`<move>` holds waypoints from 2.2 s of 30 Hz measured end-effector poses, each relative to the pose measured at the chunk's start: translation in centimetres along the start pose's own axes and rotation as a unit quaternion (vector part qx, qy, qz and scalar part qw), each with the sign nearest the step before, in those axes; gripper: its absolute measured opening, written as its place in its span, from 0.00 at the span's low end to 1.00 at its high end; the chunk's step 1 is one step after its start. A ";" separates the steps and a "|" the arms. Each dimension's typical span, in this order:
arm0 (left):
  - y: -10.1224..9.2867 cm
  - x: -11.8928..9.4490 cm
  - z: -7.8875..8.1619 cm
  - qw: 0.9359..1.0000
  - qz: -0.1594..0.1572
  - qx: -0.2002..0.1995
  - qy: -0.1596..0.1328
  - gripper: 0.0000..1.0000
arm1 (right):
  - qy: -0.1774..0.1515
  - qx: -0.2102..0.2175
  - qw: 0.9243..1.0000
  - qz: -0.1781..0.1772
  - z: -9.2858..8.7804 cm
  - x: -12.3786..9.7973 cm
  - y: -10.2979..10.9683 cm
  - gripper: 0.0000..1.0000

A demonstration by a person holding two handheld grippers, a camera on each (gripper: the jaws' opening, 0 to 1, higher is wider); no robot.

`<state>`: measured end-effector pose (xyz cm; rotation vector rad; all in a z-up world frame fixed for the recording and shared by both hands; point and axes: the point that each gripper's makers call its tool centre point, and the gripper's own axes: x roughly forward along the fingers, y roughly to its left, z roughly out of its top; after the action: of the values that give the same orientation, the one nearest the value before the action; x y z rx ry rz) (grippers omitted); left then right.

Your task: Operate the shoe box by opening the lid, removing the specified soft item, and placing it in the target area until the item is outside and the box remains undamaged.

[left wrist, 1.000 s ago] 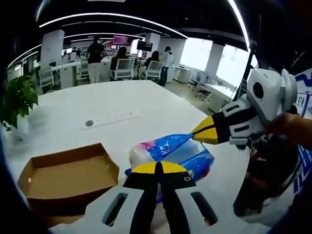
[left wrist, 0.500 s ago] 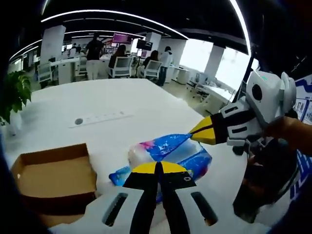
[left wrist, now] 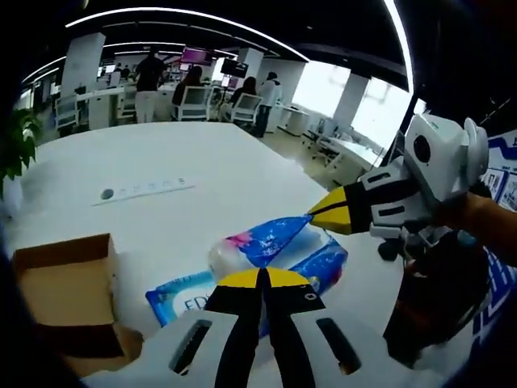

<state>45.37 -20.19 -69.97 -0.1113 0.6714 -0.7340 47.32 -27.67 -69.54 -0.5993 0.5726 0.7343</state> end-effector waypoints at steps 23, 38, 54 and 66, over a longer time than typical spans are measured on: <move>-3.1 5.7 -0.9 0.998 -0.046 0.008 0.036 0.00 | -0.004 0.047 0.999 -0.017 -4.7 0.1 -3.3 0.00; -4.2 9.2 -1.3 0.996 -0.067 0.019 0.060 0.00 | 0.003 0.075 0.997 -0.027 -7.7 0.8 -5.4 0.00; -4.3 11.7 -4.3 0.992 -0.077 0.018 0.098 0.00 | 0.020 0.095 0.995 -0.026 -10.8 1.8 -4.7 0.00; -3.5 12.2 -5.9 0.991 -0.073 0.011 0.115 0.00 | 0.031 0.096 0.995 -0.018 -11.7 2.8 -3.7 0.00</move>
<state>46.42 -29.98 -79.94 -0.0562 0.8814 -0.9031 48.71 -36.55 -78.42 -0.4547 0.6789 0.6200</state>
